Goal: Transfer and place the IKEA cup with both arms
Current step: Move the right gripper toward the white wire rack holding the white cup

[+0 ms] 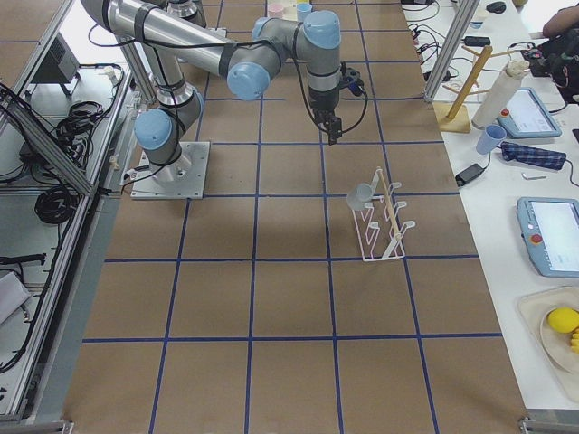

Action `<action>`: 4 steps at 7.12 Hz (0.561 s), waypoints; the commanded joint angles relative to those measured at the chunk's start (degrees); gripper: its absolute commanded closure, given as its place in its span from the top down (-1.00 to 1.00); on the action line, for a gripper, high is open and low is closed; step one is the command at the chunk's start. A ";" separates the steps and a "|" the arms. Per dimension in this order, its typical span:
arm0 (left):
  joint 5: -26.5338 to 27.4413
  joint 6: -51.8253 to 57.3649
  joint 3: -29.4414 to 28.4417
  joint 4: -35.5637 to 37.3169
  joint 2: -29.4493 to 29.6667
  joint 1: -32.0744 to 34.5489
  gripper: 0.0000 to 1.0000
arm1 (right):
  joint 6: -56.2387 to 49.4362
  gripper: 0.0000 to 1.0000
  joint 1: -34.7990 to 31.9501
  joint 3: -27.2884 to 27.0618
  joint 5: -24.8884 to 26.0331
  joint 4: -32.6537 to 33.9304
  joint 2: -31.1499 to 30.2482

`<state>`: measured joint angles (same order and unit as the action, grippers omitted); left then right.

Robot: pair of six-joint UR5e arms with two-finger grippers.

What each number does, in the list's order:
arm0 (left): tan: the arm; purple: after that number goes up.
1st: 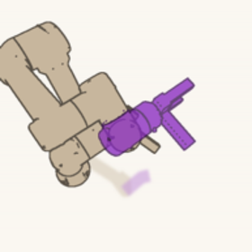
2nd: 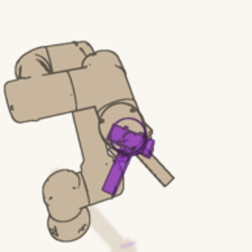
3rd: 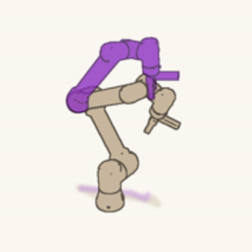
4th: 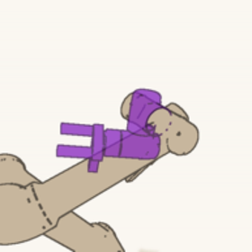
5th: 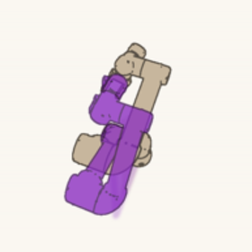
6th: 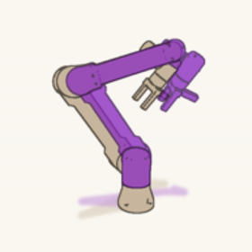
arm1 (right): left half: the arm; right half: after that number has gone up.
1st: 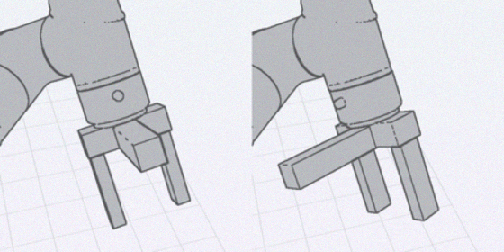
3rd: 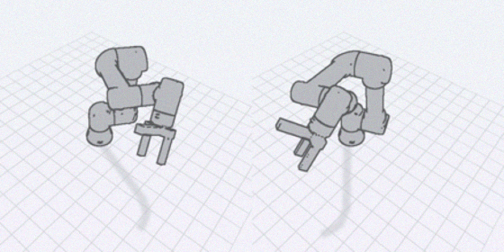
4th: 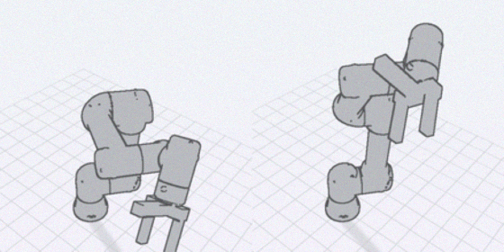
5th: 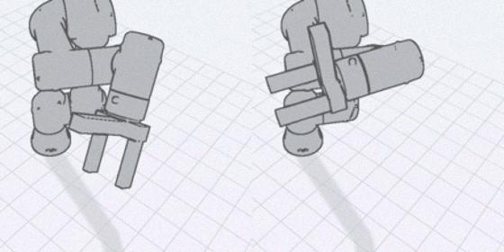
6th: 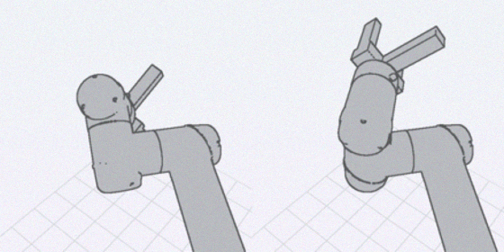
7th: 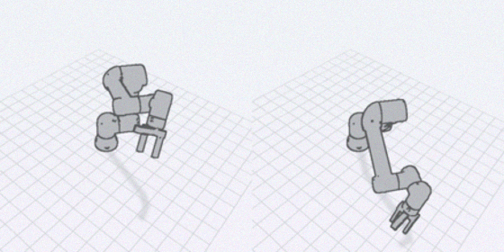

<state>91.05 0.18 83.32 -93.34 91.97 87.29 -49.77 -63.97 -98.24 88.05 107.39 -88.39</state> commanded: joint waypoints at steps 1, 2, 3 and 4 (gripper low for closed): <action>0.00 0.00 0.00 0.00 -0.04 -0.01 1.00 | -8.38 1.00 2.53 0.15 -0.68 5.53 4.52; 0.00 0.00 0.00 0.00 0.05 -0.01 1.00 | -9.46 1.00 2.62 0.50 -0.95 8.16 6.54; 0.00 0.00 0.00 0.00 -0.04 -0.01 1.00 | -10.60 1.00 2.62 2.07 -0.95 9.41 8.91; 0.00 0.00 0.00 0.00 -0.04 -0.01 1.00 | -11.13 1.00 2.62 4.00 -1.04 9.42 11.20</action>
<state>91.05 0.18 83.32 -93.34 91.96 87.28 -59.86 -61.40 -96.19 87.12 116.00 -79.94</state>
